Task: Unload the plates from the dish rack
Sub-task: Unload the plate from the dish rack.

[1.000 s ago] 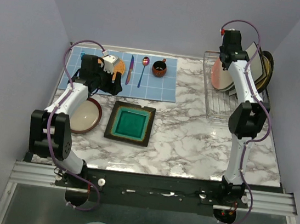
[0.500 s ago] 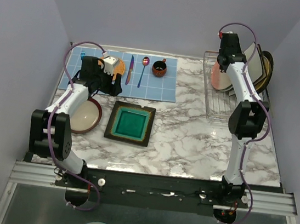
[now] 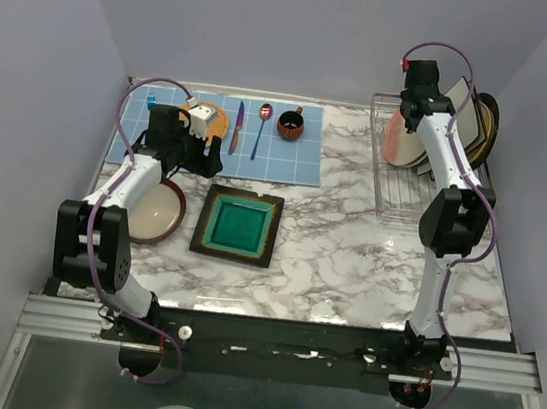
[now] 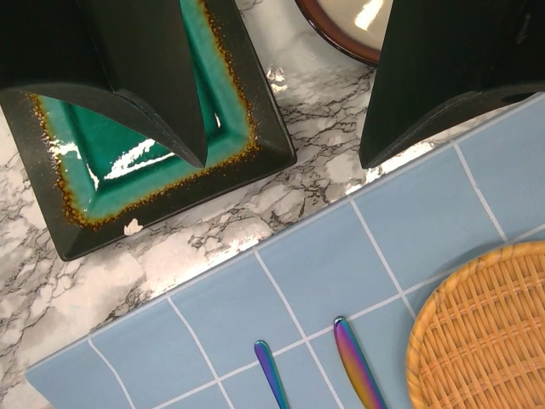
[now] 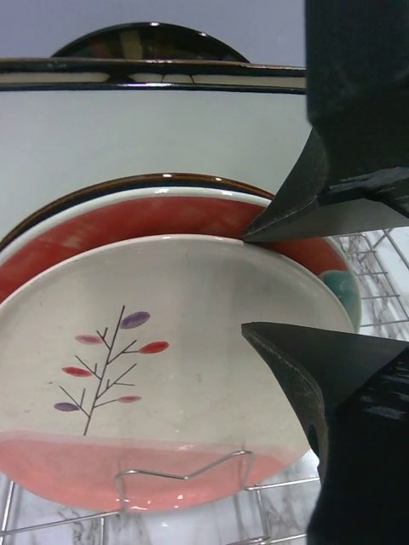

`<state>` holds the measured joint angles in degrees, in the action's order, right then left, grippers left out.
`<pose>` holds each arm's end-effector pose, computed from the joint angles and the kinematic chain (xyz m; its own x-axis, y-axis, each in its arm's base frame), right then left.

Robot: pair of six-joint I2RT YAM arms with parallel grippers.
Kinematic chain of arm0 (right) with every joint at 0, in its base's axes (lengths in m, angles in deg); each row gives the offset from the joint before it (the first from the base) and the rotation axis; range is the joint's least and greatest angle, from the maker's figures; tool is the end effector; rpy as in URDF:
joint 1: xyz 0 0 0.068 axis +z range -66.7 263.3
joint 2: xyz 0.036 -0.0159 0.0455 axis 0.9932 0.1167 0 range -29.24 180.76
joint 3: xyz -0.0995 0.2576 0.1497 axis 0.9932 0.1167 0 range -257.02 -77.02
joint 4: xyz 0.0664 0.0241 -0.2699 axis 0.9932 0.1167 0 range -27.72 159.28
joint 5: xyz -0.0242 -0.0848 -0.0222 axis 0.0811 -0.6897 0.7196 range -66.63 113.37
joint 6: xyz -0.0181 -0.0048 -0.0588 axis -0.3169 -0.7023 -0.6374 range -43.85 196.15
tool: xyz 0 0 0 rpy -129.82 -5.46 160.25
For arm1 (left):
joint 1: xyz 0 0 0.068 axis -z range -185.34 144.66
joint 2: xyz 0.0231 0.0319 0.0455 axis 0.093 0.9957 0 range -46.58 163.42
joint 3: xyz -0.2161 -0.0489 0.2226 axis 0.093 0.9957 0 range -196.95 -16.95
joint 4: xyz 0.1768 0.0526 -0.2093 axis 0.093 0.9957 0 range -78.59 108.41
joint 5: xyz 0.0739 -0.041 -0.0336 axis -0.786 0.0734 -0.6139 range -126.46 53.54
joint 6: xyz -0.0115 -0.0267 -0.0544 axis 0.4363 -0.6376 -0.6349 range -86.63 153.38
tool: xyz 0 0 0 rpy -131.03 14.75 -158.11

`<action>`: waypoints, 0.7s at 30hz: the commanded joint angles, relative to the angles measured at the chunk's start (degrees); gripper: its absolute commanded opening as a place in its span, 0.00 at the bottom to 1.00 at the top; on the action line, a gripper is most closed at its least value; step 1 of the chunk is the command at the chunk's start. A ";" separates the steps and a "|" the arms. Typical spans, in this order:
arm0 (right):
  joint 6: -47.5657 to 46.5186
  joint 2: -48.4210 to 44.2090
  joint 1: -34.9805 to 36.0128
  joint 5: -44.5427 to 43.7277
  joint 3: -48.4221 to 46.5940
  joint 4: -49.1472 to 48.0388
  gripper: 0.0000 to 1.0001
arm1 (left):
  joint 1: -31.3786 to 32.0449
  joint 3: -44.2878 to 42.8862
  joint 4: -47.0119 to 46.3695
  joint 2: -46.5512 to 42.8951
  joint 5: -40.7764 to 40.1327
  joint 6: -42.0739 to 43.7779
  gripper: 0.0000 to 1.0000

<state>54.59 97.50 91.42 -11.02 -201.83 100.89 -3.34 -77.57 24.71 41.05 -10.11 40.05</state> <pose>0.5525 0.0522 0.3372 -0.7117 -0.4078 -0.5719 0.0504 0.7825 -0.6207 0.3568 -0.0331 0.2784 -0.5993 0.1251 -0.7907 0.4422 0.8751 -0.1967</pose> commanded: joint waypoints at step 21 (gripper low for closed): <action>9.70 -3.69 -3.90 22.52 -2.19 17.46 0.41 | 0.11 -0.82 -0.29 -0.62 0.99 -0.08 0.81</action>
<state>61.52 94.51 88.36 4.26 -204.15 109.87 -3.34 -77.57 24.69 41.05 -10.07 40.23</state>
